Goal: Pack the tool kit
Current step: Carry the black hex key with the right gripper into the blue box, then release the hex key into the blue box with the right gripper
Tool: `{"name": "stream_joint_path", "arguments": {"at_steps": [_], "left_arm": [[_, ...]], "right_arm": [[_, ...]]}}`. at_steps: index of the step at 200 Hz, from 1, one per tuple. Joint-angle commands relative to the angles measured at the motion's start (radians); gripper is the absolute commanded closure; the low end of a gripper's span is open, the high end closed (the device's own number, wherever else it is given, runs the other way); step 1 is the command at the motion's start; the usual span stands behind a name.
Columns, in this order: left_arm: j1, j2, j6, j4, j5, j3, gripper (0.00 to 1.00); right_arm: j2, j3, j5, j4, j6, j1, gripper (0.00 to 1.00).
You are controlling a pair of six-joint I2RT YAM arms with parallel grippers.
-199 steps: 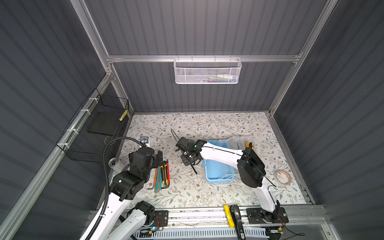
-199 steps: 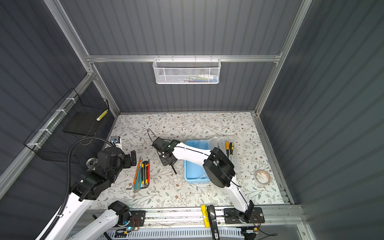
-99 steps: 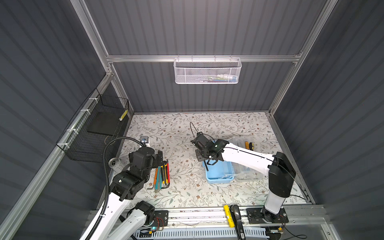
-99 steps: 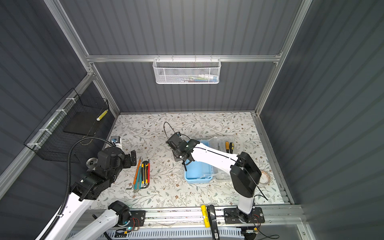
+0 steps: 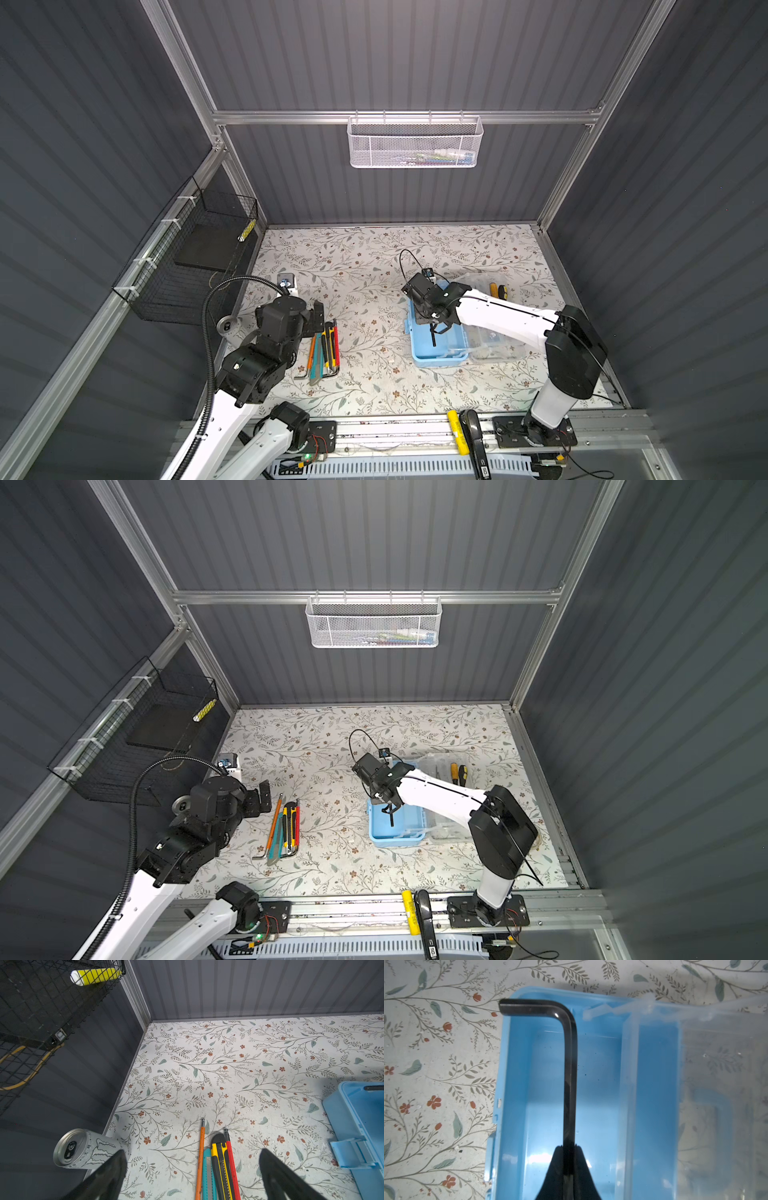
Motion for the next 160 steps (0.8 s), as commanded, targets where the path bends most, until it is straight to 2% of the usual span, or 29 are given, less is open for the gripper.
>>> {"name": "stream_joint_path", "arguments": {"at_steps": [1,117,134,149,160], "left_arm": [[0.007,-0.008,0.008,-0.012,0.007,0.005,0.01],[0.007,0.0,0.006,-0.018,0.01,0.01,0.01],[0.007,-0.016,0.007,-0.011,0.015,0.004,0.01],[0.007,-0.025,0.009,-0.005,0.029,0.003,0.01],[0.007,-0.028,0.008,-0.007,0.039,0.006,0.01]], "right_arm": [[0.025,-0.022,0.015,0.001,0.03,-0.011,1.0],[0.117,-0.049,-0.03,0.068,0.012,-0.058,1.0],[0.119,-0.038,-0.028,0.058,0.006,-0.061,0.94],[0.118,-0.034,-0.025,0.062,-0.001,-0.061,0.82],[0.121,-0.027,-0.026,0.058,-0.005,-0.061,0.81]]}}
